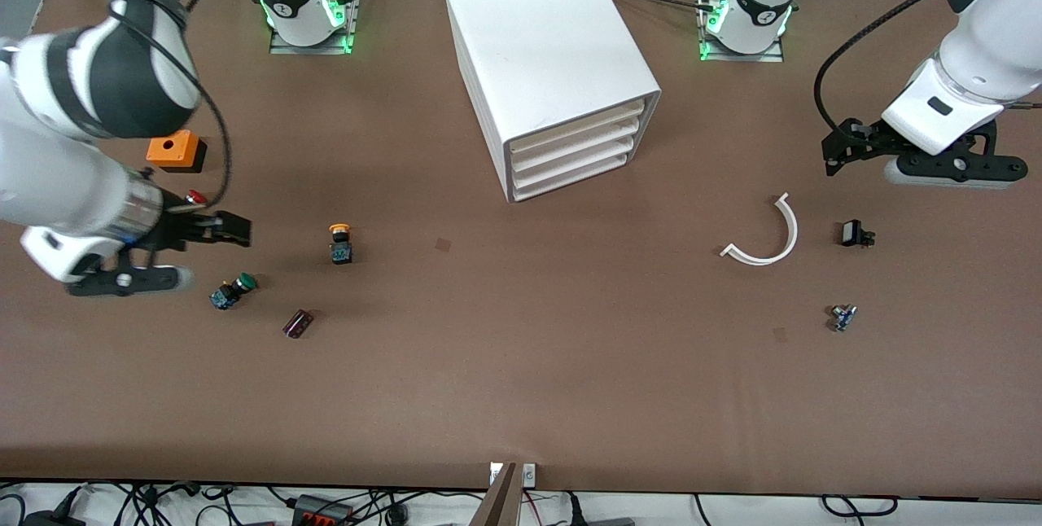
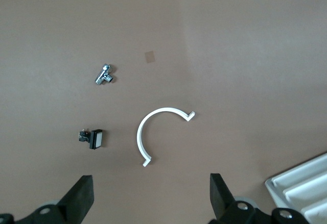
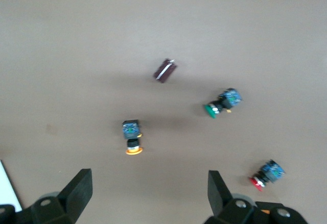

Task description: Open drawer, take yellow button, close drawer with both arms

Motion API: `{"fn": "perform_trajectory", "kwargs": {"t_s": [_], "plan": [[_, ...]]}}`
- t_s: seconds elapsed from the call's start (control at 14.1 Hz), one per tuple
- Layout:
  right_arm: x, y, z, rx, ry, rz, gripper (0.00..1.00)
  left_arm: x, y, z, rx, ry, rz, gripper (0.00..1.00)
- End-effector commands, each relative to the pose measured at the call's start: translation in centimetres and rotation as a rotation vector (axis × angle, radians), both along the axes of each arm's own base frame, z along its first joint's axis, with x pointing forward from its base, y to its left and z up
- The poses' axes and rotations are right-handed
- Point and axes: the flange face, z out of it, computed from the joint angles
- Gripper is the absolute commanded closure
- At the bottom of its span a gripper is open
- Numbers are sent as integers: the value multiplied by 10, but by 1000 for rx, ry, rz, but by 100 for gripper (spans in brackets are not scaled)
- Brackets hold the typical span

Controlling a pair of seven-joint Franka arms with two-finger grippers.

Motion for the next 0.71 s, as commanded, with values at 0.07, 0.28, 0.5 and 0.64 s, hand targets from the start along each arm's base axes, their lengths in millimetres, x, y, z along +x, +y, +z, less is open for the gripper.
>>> {"fn": "perform_trajectory", "kwargs": {"t_s": [0.07,0.28,0.5,0.64], "plan": [[-7,-39,26,-1,-25,-62,0,-12,24,13,-12,48,-66,0],[-15,-70,42,5,-26,-110,0,-14,23,23,-14,55,-5,0],[-24,-109,71,20,-68,-162,0,-13,22,24,-14,52,-8,0],[-33,-121,92,25,-99,-178,0,-14,21,25,-14,52,-9,0]]}}
